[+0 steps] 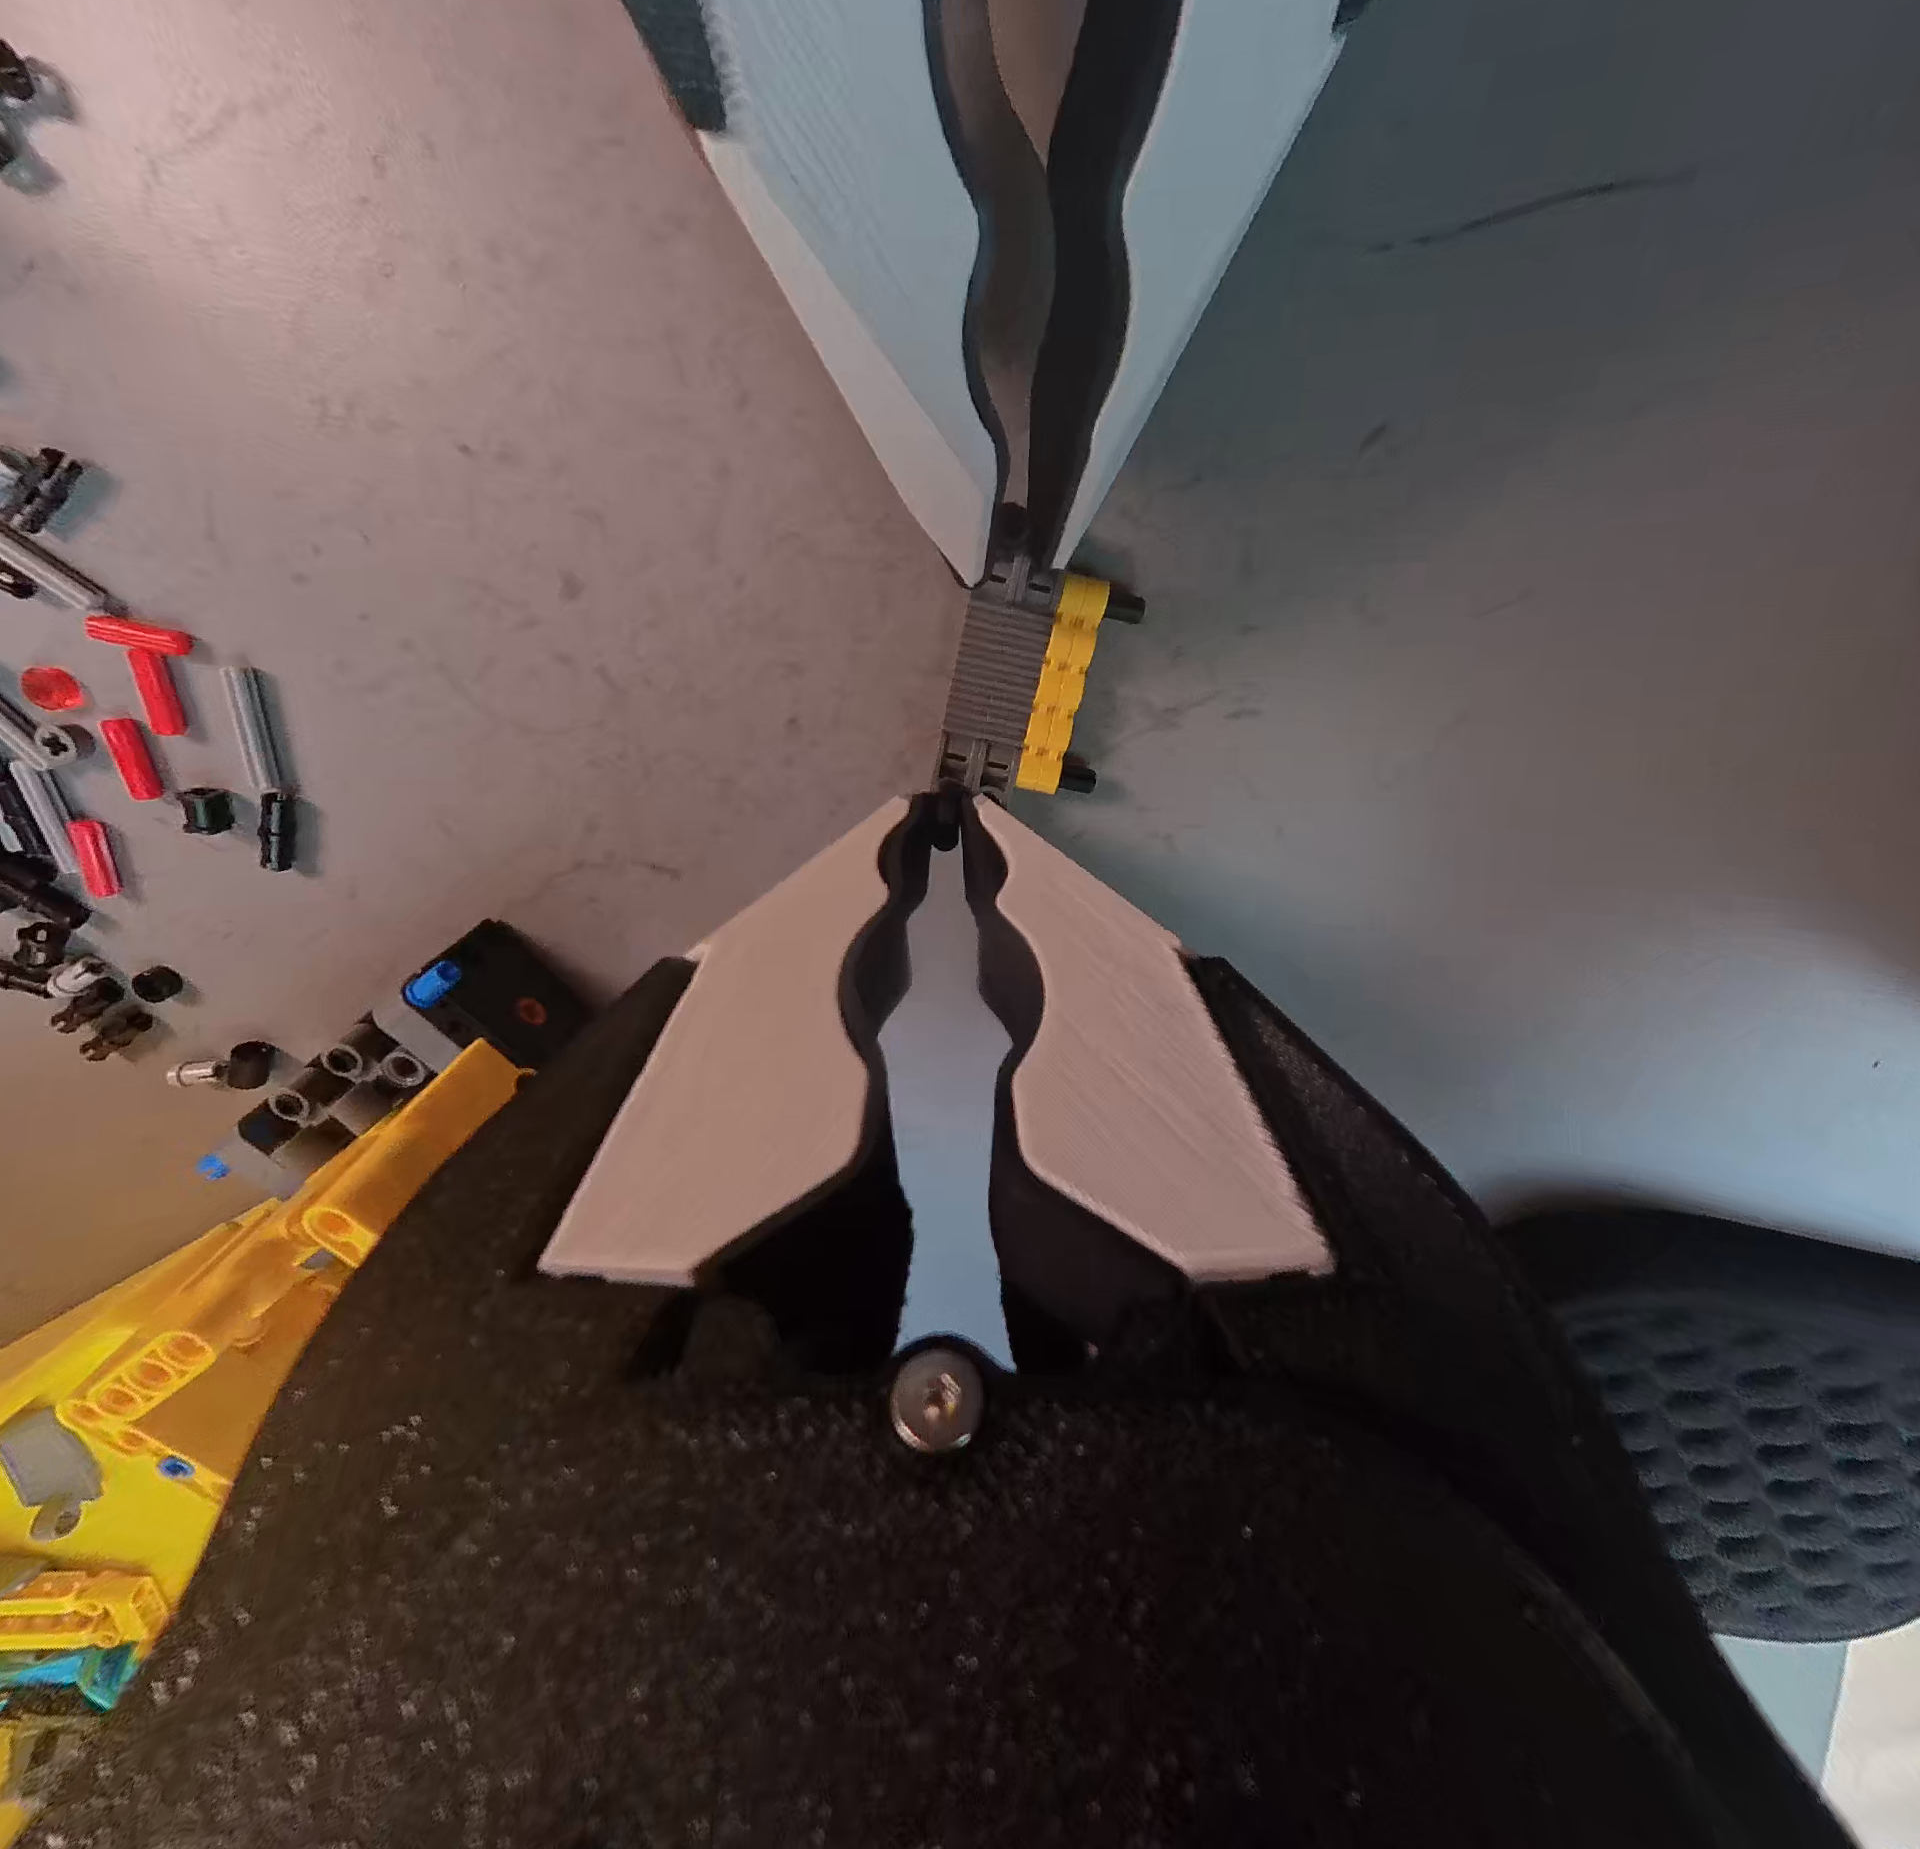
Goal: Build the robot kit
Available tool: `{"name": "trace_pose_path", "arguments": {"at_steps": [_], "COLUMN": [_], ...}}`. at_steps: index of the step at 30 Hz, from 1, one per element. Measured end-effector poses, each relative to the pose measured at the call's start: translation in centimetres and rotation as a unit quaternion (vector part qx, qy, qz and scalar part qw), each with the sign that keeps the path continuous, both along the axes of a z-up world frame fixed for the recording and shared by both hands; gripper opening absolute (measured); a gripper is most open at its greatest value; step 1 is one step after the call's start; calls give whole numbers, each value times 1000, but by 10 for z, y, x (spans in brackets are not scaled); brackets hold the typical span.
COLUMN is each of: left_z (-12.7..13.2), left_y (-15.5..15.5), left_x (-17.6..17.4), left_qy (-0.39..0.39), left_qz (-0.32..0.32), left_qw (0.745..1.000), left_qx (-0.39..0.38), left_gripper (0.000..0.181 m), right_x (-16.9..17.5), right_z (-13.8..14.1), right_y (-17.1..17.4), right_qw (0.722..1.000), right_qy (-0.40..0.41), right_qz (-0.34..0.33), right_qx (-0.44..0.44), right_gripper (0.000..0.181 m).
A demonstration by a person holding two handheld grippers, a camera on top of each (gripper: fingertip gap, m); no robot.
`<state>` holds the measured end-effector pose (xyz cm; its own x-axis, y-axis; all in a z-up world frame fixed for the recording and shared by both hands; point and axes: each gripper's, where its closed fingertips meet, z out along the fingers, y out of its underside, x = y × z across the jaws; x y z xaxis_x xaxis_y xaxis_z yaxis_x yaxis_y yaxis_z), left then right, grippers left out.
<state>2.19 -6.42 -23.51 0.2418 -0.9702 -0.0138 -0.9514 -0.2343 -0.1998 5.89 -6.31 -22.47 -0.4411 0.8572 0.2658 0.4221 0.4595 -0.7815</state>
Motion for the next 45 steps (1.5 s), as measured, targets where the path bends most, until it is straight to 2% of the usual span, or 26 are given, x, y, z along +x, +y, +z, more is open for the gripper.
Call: {"name": "trace_pose_path", "arguments": {"at_steps": [3, 4, 5, 7, 11, 14, 20, 24, 26, 29, 32, 35, 37, 40, 43, 45], "left_z": [1, 1, 2, 10, 34, 50, 109, 125, 128, 122, 112, 101, 104, 125, 140, 142], "left_y": [0, 1, 1, 0, 1, 1, 9, 16, 14, 12, 10, 11, 10, 8, 7, 8], "left_x": [1, 1, 2, 10, 16, 11, -16, -40, -41, -37, -28, -21, -17, -17, -24, -29], "left_qy": [-20, -35, -59, -144, -342, -437, -538, -558, -567, -542, -520, -516, -531, -572, -585, -578], "left_qz": [12, 27, 49, 98, 197, 228, 232, 260, 259, 244, 226, 222, 213, 198, 186, 188], "left_qw": [1000, 999, 996, 984, 916, 864, 774, 726, 719, 738, 762, 773, 765, 727, 698, 697], "left_qx": [19, 28, 37, 45, 66, 102, 241, 306, 307, 320, 313, 294, 296, 325, 368, 381], "left_gripper": [6, 13, 24, 30, 46, 56, 67, 71, 66, 53, 44, 51, 65, 95, 99, 90], "right_x": [0, 1, 1, 1, 1, 4, 14, 11, 9, 5, 2, -3, -8, -11, -4, 1], "right_z": [0, 1, 1, 1, 3, 8, 13, 2, -6, -13, -13, -3, 11, 17, 8, 1], "right_y": [1, 1, 2, 5, 10, 16, 19, 9, 4, 11, 17, 26, 29, 38, 37, 34], "right_qw": [1000, 1000, 1000, 1000, 1000, 999, 997, 995, 994, 992, 991, 993, 992, 990, 990, 989], "right_qy": [6, 8, 10, 13, 12, 13, -17, -60, -88, -110, -124, -108, -86, -70, -78, -85], "right_qz": [-2, -2, -3, -8, -18, -31, -51, -54, -45, -43, -23, 14, 33, 32, 35, 36], "right_qx": [10, 13, 17, 21, 14, -4, -52, -53, -52, -38, -43, -51, -91, -115, -114, -112], "right_gripper": [7, 7, 8, 10, 18, 24, 49, 47, 43, 18, 15, 15, 15, 15, 15, 15]}}
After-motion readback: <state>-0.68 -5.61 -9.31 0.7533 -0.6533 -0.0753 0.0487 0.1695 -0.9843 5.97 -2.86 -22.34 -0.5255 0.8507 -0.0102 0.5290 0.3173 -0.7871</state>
